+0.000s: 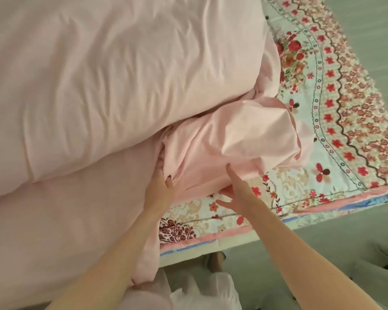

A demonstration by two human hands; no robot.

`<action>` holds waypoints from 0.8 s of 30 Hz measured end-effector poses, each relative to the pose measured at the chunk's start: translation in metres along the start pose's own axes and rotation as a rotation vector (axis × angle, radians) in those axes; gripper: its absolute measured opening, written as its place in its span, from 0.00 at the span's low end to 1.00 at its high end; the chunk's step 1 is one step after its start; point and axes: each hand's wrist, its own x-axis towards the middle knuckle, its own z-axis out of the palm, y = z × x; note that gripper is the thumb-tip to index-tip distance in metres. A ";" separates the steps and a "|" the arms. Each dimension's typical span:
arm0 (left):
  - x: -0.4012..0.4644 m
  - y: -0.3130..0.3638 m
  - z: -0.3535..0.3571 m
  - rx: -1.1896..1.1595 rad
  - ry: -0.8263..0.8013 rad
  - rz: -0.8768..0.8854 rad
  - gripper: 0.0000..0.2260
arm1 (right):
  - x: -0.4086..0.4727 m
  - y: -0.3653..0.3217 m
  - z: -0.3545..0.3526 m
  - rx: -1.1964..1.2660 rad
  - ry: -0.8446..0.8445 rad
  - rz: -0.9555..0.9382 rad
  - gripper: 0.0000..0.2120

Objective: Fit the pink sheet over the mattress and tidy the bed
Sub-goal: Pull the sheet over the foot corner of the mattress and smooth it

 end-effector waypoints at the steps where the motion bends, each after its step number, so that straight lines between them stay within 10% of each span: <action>1: -0.008 0.006 0.004 -0.033 0.021 0.002 0.06 | 0.003 -0.004 0.000 -0.024 -0.032 -0.013 0.31; 15: -0.086 0.051 0.050 -0.172 -0.237 -0.059 0.24 | -0.012 -0.052 0.024 -0.417 -0.259 -0.111 0.59; 20: -0.094 0.045 0.058 -0.024 -0.190 -0.014 0.13 | 0.003 -0.046 0.036 -0.483 -0.002 -0.231 0.22; 24: -0.092 0.038 0.051 0.107 -0.003 0.141 0.14 | 0.006 -0.046 0.025 -0.385 0.106 -0.145 0.15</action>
